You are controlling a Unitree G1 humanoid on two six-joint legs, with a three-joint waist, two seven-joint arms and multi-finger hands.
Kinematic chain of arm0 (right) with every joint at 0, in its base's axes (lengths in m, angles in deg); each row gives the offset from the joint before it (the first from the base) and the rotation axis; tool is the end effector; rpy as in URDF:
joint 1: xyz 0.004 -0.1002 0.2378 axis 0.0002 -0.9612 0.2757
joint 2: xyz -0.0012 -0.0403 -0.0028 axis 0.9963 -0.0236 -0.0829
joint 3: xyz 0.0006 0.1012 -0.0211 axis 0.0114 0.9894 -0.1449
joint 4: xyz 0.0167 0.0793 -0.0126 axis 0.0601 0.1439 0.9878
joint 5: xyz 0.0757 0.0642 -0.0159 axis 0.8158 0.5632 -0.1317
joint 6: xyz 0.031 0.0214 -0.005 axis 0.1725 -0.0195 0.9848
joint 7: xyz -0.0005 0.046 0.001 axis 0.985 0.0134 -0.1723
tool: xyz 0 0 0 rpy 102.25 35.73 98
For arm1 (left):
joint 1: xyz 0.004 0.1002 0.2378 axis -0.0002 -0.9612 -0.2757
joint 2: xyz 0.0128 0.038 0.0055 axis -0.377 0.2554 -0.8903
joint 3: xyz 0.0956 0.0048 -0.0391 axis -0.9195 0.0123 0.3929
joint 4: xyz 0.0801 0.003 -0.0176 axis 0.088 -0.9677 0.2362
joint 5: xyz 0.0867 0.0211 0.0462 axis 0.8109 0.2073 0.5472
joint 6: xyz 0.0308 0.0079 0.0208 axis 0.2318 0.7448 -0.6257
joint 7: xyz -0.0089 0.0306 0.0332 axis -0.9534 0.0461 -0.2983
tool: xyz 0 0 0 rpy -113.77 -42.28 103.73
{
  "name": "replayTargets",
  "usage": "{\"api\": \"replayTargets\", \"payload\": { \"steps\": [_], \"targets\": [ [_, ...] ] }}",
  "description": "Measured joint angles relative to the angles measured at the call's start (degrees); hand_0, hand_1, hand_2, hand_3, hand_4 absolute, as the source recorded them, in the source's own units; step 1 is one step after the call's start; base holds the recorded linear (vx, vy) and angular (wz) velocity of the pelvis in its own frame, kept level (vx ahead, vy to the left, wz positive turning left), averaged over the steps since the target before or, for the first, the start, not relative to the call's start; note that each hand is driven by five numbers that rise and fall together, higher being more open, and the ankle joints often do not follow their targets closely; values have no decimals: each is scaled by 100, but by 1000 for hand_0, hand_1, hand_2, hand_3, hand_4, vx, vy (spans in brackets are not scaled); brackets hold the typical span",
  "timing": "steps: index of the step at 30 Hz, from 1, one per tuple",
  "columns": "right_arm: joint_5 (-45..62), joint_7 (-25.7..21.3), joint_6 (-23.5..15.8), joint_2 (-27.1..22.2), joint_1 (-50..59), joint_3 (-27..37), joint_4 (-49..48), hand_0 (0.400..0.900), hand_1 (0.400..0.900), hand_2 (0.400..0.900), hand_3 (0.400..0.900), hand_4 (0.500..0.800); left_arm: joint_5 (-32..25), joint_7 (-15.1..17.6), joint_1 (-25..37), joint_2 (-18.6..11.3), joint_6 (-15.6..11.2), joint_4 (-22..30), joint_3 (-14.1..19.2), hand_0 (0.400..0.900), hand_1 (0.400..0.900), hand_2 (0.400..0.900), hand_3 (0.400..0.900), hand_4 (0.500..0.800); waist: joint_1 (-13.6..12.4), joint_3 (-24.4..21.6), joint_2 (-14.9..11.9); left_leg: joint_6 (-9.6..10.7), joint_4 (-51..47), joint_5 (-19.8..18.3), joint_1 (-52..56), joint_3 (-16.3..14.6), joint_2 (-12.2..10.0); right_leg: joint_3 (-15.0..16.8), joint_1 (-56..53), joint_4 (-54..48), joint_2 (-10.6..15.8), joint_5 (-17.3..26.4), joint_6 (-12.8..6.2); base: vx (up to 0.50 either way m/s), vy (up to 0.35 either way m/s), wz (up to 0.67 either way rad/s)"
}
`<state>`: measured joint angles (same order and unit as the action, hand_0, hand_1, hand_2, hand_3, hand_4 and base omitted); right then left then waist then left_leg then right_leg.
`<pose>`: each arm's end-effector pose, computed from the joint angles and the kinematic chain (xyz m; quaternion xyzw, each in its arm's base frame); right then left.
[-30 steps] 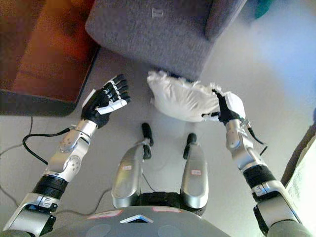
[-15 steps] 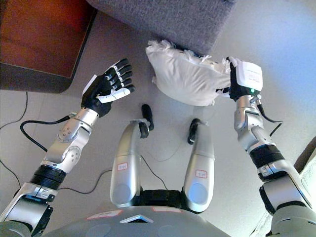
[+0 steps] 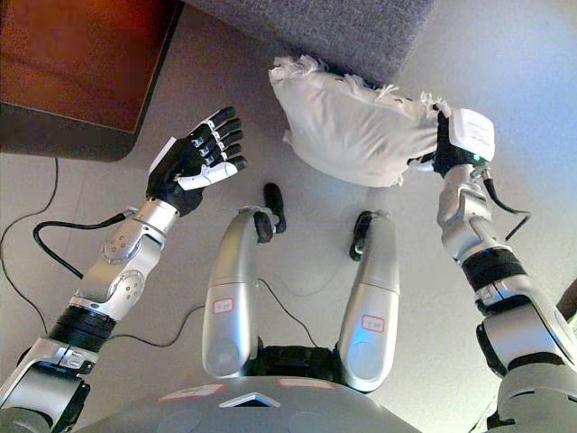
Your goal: Pick up the pillow and put it on the sofa.
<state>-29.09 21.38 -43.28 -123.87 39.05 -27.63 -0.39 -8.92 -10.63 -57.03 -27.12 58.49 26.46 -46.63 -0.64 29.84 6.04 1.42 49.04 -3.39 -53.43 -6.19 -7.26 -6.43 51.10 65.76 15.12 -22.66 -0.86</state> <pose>0.2943 -0.2627 0.0911 -0.6006 0.0753 -0.1025 0.7894 0.2334 0.2139 0.0806 -0.0288 -0.0427 -0.1694 0.9842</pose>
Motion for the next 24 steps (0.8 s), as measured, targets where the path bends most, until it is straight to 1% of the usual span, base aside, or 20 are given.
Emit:
{"api": "replayTargets", "payload": {
  "steps": [4, 6, 10, 13, 17, 19, 22, 24],
  "targets": [
    [260, 215, -119, -134, 392, -138, 330, 900, 900, 900, 900, 800, -49, -55, 34, -31, 0, 188, -38, 900, 900, 900, 900, 800, -62, -1, 40, 3, 159, -31, -127, 41, 39, -4, 99, 166, 63, -68, -4, 0, -27, 6],
    [389, 346, -180, -220, 556, -226, 396, 900, 900, 900, 900, 800, -48, -81, 89, -82, 0, 191, -127, 900, 900, 900, 900, 800, -143, 0, 43, 10, 282, -75, -186, 79, 41, -11, 126, 275, 79, -124, 1, 13, -40, 7],
    [575, 537, -420, -234, 954, -397, 588, 900, 900, 900, 900, 800, -48, -122, 49, -122, 0, 191, -158, 900, 900, 900, 900, 800, -182, 0, 44, 8, 523, -168, -284, 139, 71, -28, 153, 479, 130, -236, -10, 18, -26, 7],
    [574, 482, -513, -235, 1188, -482, 761, 900, 900, 900, 900, 800, -48, -166, 76, -140, 0, 191, -199, 900, 900, 900, 900, 800, -241, -1, 54, -2, 664, -196, -454, 173, 99, -22, 291, 612, 164, -278, -16, 14, -12, 5],
    [565, 105, -477, -234, 1328, -489, 973, 900, 900, 900, 900, 800, -49, -167, 116, -289, 0, 190, -367, 900, 900, 900, 900, 800, -351, 0, 76, -11, 798, -212, -697, 231, 122, -31, 490, 725, 174, -300, -17, -11, -13, 5],
    [563, 52, -464, -236, 1442, -490, 1057, 900, 900, 900, 900, 800, -50, -170, 116, -348, -1, 190, -399, 900, 900, 900, 900, 800, -357, 0, 79, -24, 868, -221, -792, 253, 132, -25, 562, 781, 176, -308, -31, -11, -29, 6],
    [679, 194, -457, -247, 1710, -493, 1272, 900, 900, 900, 900, 800, -58, -191, 185, -392, 0, 190, -399, 900, 900, 900, 900, 800, -367, 0, 80, -25, 894, -222, -888, 277, 152, -12, 642, 831, 168, -312, -36, -10, -36, 6],
    [1018, 368, -473, -338, 1910, -508, 1414, 900, 900, 900, 900, 800, -90, -259, 255, -441, -3, 191, -399, 900, 900, 900, 900, 800, -416, -1, 80, -24, 924, -222, -961, 307, 162, -13, 715, 876, 162, -318, -23, 0, -34, 6]
  ]
}}
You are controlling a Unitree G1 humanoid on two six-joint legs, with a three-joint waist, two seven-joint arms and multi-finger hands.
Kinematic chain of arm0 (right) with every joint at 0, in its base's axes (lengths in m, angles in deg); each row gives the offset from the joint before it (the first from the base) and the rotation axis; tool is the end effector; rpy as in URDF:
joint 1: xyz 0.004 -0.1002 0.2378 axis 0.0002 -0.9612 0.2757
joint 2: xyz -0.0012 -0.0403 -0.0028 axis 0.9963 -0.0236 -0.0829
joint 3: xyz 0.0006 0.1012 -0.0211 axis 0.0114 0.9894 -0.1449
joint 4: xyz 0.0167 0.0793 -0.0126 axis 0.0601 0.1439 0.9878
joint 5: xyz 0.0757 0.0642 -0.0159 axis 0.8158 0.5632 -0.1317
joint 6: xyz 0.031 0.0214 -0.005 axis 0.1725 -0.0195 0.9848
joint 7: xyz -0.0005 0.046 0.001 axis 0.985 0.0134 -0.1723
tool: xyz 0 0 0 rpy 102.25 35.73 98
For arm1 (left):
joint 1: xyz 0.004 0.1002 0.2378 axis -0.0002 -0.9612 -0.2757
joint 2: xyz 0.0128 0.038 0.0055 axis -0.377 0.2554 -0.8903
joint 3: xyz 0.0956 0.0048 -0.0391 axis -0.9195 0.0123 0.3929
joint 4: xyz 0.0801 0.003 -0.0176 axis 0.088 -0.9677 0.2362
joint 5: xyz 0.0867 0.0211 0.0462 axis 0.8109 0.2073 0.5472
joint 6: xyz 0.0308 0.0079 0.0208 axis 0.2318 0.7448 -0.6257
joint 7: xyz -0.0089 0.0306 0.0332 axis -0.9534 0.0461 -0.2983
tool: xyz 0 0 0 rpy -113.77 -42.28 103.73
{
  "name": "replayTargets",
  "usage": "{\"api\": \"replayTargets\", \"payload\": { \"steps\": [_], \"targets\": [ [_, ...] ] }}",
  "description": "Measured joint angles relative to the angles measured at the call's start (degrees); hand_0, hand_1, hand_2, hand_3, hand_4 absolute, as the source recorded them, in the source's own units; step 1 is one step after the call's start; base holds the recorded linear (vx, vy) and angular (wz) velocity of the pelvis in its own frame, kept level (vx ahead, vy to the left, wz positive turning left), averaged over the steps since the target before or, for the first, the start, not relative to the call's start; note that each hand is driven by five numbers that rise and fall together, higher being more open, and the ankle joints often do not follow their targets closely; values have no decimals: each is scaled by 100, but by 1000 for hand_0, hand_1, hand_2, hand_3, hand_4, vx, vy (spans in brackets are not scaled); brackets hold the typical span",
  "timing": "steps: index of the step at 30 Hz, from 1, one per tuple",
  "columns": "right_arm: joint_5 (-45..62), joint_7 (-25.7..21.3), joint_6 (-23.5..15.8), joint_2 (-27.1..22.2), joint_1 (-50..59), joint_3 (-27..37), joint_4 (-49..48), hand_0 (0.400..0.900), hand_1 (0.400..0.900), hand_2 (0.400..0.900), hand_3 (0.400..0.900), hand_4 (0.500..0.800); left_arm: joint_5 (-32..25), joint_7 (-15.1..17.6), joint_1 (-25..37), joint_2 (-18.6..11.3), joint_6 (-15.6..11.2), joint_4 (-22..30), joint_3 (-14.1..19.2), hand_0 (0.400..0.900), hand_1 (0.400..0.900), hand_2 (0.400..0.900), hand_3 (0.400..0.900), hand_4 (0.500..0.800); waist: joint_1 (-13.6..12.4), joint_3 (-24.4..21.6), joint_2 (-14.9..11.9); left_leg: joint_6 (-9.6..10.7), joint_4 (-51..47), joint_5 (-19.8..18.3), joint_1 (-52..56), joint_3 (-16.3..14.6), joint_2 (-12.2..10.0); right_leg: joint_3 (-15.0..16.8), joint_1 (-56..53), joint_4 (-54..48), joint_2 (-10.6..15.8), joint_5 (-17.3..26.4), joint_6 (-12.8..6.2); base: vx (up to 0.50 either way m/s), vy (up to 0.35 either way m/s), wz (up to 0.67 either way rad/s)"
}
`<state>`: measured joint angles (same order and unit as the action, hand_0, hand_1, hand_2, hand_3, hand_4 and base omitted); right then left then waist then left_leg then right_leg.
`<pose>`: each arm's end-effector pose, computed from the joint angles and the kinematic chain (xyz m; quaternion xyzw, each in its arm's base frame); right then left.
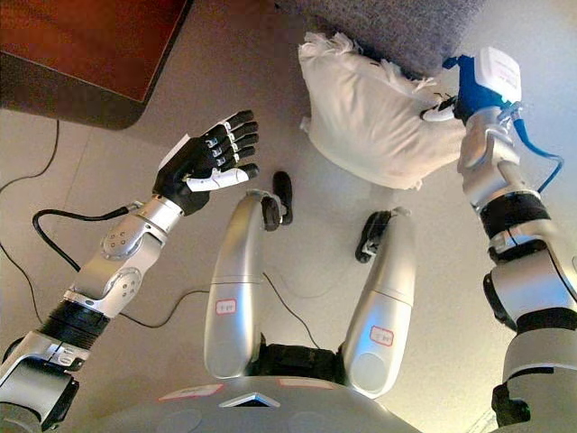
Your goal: Pick up the pillow and put it on the sofa.
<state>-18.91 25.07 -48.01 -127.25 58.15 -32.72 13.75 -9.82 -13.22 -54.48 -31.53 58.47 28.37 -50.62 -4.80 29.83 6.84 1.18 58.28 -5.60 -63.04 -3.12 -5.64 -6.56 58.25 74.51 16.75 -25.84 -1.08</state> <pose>0.3330 -0.2775 0.1658 -0.5606 0.0449 -0.1472 0.8137 0.2373 0.2118 0.0927 0.0050 -0.0481 -0.2276 0.9726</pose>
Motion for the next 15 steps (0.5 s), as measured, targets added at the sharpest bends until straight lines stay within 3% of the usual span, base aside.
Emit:
{"api": "replayTargets", "payload": {
  "steps": [7, 15],
  "targets": [
    [1491, 604, 67, -49, 539, 183, 634, 900, 900, 900, 900, 800, -120, -69, 115, -11, 8, 0, -1, 900, 900, 900, 900, 800, -24, -2, 5, -2, 167, -23, -208, 17, 17, 27, 184, 145, 23, -62, -7, 5, -4, 2],
    [2492, 1708, 963, 185, 675, 205, 1322, 900, 900, 900, 900, 800, -137, -158, 274, -11, 222, 0, -1, 900, 900, 900, 900, 800, -112, -3, 123, 11, 347, -115, -350, 70, 104, 23, 269, 307, 103, -185, 9, 0, 0, 0]
  ]
}}
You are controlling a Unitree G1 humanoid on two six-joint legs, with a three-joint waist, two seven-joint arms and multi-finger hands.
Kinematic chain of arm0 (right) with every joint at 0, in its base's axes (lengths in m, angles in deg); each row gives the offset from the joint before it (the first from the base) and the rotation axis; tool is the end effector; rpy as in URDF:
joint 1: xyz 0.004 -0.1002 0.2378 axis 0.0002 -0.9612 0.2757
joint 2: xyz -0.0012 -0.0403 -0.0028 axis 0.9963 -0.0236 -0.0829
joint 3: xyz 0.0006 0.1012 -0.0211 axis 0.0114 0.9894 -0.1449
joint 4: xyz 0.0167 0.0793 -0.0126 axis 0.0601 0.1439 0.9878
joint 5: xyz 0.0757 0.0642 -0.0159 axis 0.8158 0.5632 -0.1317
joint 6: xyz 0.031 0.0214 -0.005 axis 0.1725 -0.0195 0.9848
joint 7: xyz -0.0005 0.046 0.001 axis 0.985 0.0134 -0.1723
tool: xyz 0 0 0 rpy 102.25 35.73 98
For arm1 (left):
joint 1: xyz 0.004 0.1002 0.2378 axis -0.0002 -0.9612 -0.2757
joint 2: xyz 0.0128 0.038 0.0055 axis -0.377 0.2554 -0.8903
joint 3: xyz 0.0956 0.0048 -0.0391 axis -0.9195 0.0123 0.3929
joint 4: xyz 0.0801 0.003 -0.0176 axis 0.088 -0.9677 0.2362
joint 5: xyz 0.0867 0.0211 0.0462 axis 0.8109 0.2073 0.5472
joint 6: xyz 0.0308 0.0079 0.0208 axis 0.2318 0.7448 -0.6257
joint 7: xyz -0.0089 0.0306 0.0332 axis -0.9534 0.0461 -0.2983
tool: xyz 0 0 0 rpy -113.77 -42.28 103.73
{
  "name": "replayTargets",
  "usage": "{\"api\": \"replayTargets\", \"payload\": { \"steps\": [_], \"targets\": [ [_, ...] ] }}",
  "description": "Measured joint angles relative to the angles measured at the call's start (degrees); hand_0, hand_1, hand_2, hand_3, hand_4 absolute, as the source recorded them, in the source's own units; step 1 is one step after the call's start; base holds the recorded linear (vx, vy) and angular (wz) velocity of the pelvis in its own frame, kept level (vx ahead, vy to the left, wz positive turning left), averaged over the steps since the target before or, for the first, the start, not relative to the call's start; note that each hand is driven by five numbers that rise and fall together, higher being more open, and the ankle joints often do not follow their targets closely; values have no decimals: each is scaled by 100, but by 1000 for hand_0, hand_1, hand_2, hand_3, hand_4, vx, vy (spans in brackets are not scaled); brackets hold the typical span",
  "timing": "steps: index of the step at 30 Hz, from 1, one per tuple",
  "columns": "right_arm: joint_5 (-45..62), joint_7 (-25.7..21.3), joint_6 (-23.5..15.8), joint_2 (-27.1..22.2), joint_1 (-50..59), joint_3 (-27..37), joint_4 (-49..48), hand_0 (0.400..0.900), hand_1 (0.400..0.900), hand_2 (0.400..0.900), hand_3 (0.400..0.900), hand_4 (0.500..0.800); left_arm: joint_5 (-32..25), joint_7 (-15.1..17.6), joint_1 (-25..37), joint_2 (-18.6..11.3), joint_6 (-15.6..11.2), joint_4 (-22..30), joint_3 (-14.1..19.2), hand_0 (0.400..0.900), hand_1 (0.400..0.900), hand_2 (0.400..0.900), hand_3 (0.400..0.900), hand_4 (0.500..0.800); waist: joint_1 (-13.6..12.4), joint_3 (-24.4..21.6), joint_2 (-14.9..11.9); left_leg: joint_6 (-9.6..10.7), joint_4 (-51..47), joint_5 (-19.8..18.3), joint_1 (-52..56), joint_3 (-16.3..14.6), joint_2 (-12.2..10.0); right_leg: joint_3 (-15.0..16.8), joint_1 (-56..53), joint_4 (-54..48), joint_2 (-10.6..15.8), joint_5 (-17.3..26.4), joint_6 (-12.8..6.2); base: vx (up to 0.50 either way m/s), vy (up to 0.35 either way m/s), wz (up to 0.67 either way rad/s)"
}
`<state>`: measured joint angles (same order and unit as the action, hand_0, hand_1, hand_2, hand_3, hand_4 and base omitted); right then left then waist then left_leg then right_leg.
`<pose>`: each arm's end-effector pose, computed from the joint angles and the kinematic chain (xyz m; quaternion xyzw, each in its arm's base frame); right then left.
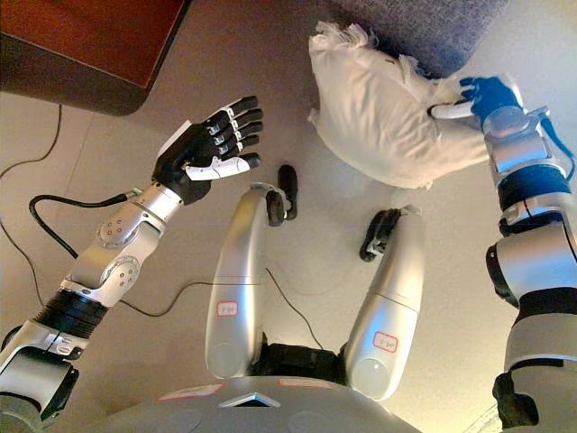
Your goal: Pick up the pillow and put it on the sofa.
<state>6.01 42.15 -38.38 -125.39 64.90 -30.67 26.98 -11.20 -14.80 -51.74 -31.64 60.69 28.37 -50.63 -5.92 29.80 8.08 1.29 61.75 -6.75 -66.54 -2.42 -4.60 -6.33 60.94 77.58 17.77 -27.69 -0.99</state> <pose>0.3362 -0.2966 0.1718 -0.3068 0.2233 -0.1109 0.9185 0.2454 0.2092 0.1019 0.0011 -0.0500 -0.2462 0.9679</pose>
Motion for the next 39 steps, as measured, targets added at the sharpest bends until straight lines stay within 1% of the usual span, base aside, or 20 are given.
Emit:
{"api": "replayTargets", "payload": {
  "steps": [4, 7, 10, 15, 16, 17, 21, 26, 31, 34, 39],
  "targets": [
    [39, 412, 385, 3, 15, 71, 186, 900, 900, 900, 900, 800, 1, -29, 9, 0, 89, 0, 2, 900, 900, 900, 900, 800, -84, 0, 1, 0, 10, -18, 0, 1, 2, 1, -8, 3, 2, -12, -7, 0, 0, 0],
    [39, 642, 558, 32, 13, 87, 259, 900, 900, 900, 900, 800, 2, -31, 5, 0, 149, 2, 2, 900, 900, 900, 900, 800, -87, 0, 1, -2, 28, -18, 12, 16, 4, -16, -44, 10, 4, -12, -7, 12, -3, 5],
    [37, 826, 647, 62, 13, 85, 373, 900, 900, 900, 900, 800, 3, -70, 1, 0, 253, 8, 2, 900, 900, 900, 900, 800, -108, 0, 1, -4, 40, -17, 56, 27, 6, -25, -101, 23, 5, -12, -7, 3, -12, 7],
    [24, 821, 636, 75, 13, 85, 479, 900, 900, 900, 900, 800, 2, -138, -34, 0, 282, 43, 2, 900, 900, 900, 900, 800, -212, 0, 1, -6, 62, -14, 80, 51, 12, -34, -128, 55, 4, -16, 1, 3, -4, 1],
    [21, 808, 619, 80, 13, 85, 473, 692, 692, 692, 692, 675, 2, -138, -55, 0, 283, 76, 2, 900, 900, 900, 900, 800, -218, 0, 1, -4, 85, -15, 77, 62, 17, -40, -137, 69, 5, -23, 1, 20, -18, 4],
    [22, 779, 608, 85, 13, 86, 468, 400, 400, 400, 400, 500, 2, -138, -69, 0, 286, 118, 2, 900, 900, 900, 900, 800, -213, 0, 1, -3, 101, -16, 74, 67, 21, -42, -144, 80, 9, -30, 2, 0, 0, 0],
    [1, 518, 492, 127, 5, 83, 442, 400, 400, 400, 400, 500, 1, -146, -67, -4, 289, 209, 2, 900, 900, 900, 900, 800, -203, 0, 1, -7, 133, -17, 74, 78, 30, -41, -158, 109, 13, -44, -20, 0, 0, 0],
    [8, 185, 490, 220, -53, 84, 339, 400, 400, 400, 400, 500, 1, -136, -92, -5, 289, 210, 2, 900, 900, 900, 900, 800, -208, 0, 0, -7, 118, -17, 39, 81, 33, -41, -125, 100, 6, -51, -23, 6, 7, -2],
    [20, 81, 378, 346, -162, 84, 279, 400, 400, 400, 400, 500, 1, -119, -85, -12, 285, 210, 2, 900, 900, 900, 900, 800, -213, 0, 1, -28, 156, -40, -58, 76, 40, -38, -50, 101, 11, -56, -27, 0, 0, 0],
    [20, 42, 340, 346, -187, 84, 234, 400, 400, 400, 400, 500, 1, -116, -80, -68, 284, 211, 2, 900, 900, 900, 900, 800, -206, 0, 1, -57, 181, -61, -58, 68, 42, -28, -66, 99, 16, -62, -37, 0, 0, 0],
    [-6, -201, 111, 346, -261, 84, 164, 400, 400, 400, 400, 500, 1, -27, -101, -86, 276, 214, 2, 900, 900, 900, 900, 800, -206, 0, 1, -59, 178, -72, -56, 61, 52, -13, -72, 92, 23, -63, -38, -7, 28, -5]
  ]
}}
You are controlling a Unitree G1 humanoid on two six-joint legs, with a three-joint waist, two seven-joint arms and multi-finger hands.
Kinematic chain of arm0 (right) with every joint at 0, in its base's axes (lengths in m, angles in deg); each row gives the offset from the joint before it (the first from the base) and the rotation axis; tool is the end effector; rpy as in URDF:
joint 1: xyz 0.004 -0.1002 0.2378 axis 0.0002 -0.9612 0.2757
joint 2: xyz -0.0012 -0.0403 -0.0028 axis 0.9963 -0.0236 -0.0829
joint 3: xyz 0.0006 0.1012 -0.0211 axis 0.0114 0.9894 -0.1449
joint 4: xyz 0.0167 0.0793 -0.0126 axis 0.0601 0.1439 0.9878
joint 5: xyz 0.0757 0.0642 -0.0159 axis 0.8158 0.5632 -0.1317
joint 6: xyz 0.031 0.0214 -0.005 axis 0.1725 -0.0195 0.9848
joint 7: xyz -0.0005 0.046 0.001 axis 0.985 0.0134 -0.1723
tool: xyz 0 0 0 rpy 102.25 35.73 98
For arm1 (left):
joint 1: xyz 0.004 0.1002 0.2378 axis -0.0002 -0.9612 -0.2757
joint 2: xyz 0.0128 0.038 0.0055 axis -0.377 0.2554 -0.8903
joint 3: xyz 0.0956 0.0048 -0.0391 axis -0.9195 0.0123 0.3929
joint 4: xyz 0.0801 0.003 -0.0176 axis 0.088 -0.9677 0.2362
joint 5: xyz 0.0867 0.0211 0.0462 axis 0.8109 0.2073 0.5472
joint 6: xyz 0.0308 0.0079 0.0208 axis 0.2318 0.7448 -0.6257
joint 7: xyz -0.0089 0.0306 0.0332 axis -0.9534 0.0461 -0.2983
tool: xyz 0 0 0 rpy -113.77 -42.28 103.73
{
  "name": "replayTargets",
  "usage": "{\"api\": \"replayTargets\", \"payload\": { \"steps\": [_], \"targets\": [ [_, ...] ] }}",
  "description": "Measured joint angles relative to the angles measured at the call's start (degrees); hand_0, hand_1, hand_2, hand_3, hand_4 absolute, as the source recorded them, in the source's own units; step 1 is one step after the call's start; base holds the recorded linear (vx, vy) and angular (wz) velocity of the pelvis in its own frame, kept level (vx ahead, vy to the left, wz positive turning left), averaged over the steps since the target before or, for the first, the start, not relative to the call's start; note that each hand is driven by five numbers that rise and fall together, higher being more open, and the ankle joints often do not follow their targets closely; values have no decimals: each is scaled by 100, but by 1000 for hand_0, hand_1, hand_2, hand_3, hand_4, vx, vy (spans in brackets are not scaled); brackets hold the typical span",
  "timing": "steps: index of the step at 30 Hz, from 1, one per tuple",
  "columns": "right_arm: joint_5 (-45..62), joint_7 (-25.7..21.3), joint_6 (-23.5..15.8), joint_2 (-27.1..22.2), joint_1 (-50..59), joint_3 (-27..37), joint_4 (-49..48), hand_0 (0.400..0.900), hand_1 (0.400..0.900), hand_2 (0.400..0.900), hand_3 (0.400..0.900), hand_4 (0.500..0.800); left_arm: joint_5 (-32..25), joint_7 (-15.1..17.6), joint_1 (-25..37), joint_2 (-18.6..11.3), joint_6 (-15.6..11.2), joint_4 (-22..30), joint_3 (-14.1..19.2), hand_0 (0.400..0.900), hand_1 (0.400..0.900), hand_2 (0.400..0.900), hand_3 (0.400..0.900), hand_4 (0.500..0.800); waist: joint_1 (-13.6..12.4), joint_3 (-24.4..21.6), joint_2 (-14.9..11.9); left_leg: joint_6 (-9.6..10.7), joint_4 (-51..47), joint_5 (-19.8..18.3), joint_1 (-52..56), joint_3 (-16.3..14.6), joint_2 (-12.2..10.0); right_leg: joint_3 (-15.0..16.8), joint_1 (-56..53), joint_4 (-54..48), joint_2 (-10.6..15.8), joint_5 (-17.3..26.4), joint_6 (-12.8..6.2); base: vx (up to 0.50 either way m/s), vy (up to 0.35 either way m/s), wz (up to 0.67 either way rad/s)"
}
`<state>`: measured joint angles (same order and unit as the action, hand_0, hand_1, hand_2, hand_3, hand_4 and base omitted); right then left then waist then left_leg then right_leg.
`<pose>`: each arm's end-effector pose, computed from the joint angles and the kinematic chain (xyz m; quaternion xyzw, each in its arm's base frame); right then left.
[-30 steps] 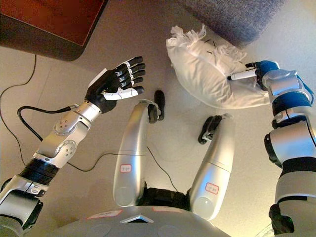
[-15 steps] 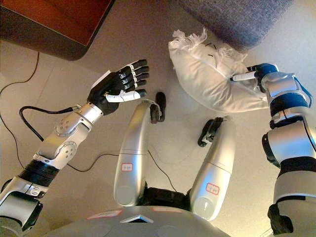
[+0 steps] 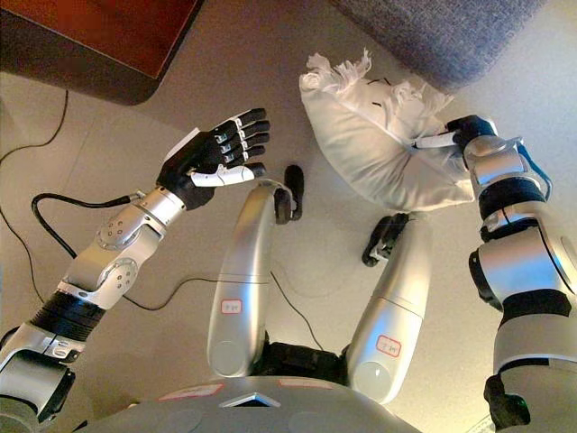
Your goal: Pick up the pillow and put it on the sofa.
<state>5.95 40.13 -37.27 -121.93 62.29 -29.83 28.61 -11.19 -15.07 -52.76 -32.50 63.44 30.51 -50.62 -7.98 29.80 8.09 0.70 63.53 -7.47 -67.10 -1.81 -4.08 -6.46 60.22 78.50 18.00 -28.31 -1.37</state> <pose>0.3344 -0.2873 0.1454 -0.2945 0.2582 -0.1110 0.9134 0.2415 0.2086 0.1018 0.0063 -0.0301 -0.2568 0.9660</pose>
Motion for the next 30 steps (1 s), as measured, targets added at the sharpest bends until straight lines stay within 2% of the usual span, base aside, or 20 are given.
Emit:
{"api": "replayTargets", "payload": {
  "steps": [4, 9, 12, 18, 21, 23, 25, 30],
  "targets": [
    [-84, -486, -201, -27, -290, 2, -664, 400, 400, 400, 400, 500, 0, 80, -21, -2, -3, 2, 0, 900, 900, 900, 900, 800, 24, 0, 0, -4, -79, 3, 32, -15, -10, 7, -22, -89, -32, 7, -2, -8, 43, -9],
    [-352, -997, -418, -22, -819, 1, -1743, 400, 400, 400, 400, 500, 6, 200, -169, 2, -55, 2, 4, 900, 900, 900, 900, 800, 110, 5, -8, -55, -410, 24, 395, -158, -104, -20, -374, -508, -89, 118, -112, -7, 56, -15],
    [-705, -1104, -569, 2, -1175, 0, -2236, 400, 400, 400, 400, 500, 15, 297, -251, 34, -63, -10, 0, 900, 900, 900, 900, 800, 161, 5, -13, -86, -781, 49, 849, -258, -166, -54, -837, -1025, -175, 303, -192, -9, 45, -8],
    [-1247, -1423, -633, -58, -1461, 5, -2592, 400, 400, 400, 400, 500, 14, 549, -215, 164, -125, -16, 43, 900, 900, 900, 900, 800, 318, 4, -28, -212, -1629, 183, 1811, -447, -131, -90, -1778, -2041, -223, 644, -304, -3, 12, -1],
    [-1374, -1482, -634, -181, -1801, 35, -2998, 400, 400, 400, 400, 500, 15, 705, -234, 385, -105, -43, 60, 900, 900, 900, 900, 800, 332, 7, -71, -227, -2082, 292, 2281, -500, -66, -125, -2227, -2516, -221, 823, -381, 26, 11, 1],
    [-1514, -1497, -638, -185, -2205, 138, -3326, 400, 400, 400, 400, 500, 16, 781, -235, 593, 8, -113, 86, 900, 900, 900, 900, 800, 319, 4, -125, -217, -2419, 377, 2688, -496, -13, -211, -2663, -2878, -222, 919, -419, 75, 11, 0],
    [-1606, -1509, -675, -191, -2554, 260, -3679, 400, 400, 400, 400, 500, 16, 805, -263, 634, 83, -112, 113, 900, 900, 900, 900, 800, 315, 4, -209, -205, -2785, 453, 3021, -492, 20, -285, -2990, -3221, -231, 1001, -390, 38, 0, -1],
    [-1958, -1542, -790, -187, -3400, 752, -4574, 400, 400, 400, 400, 500, 36, 908, -488, 791, 263, -150, 477, 900, 900, 900, 900, 800, 332, -7, -430, -158, -3828, 823, 3922, -531, 48, -448, -3839, -4236, -339, 1371, -432, 112, -13, -1]
  ]
}}
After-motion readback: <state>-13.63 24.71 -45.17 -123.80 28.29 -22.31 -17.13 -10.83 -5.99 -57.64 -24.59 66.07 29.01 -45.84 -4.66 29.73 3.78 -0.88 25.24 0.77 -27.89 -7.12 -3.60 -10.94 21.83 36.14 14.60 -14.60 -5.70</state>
